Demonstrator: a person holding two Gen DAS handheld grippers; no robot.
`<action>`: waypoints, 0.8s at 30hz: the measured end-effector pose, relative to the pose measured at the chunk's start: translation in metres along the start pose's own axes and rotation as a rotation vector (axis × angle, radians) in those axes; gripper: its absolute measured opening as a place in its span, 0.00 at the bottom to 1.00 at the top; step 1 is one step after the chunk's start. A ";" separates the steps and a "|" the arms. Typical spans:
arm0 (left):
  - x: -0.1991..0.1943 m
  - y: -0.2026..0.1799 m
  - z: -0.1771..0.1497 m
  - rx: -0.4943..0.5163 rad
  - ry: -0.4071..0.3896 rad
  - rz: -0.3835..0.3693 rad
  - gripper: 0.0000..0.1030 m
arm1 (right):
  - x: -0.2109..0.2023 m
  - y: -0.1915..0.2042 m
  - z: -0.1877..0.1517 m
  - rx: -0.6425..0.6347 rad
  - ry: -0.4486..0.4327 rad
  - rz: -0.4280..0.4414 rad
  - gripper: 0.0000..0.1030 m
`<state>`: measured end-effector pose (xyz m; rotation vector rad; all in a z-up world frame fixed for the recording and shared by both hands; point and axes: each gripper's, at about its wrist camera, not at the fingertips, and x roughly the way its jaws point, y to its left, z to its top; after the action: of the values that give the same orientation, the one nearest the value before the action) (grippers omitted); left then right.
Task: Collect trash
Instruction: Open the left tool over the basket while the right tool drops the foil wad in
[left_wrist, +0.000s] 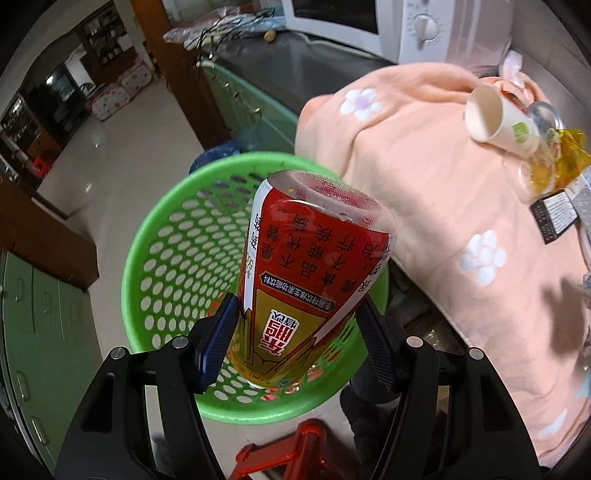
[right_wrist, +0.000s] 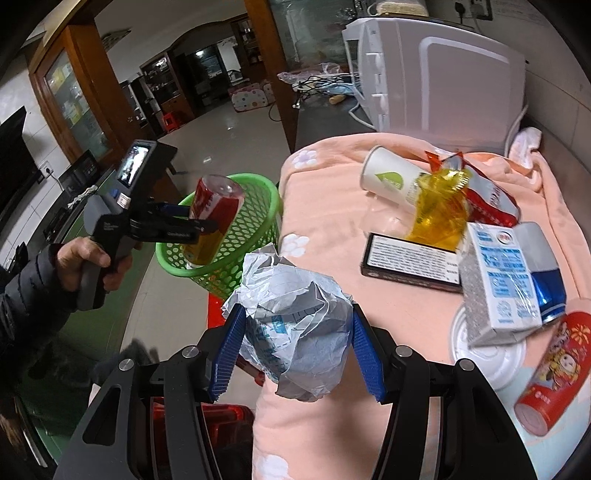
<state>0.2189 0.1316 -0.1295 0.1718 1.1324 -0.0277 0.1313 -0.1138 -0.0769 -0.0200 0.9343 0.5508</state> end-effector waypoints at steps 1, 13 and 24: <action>0.001 0.000 0.000 -0.005 0.006 0.004 0.64 | 0.003 0.001 0.002 -0.003 0.003 0.004 0.53; -0.004 0.021 -0.010 -0.073 0.001 0.033 0.68 | 0.051 0.027 0.034 -0.068 0.031 0.054 0.53; -0.026 0.068 -0.016 -0.194 -0.047 0.068 0.69 | 0.120 0.052 0.089 -0.069 0.046 0.101 0.53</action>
<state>0.2007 0.1994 -0.1047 0.0368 1.0745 0.1374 0.2307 0.0057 -0.1035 -0.0478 0.9646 0.6788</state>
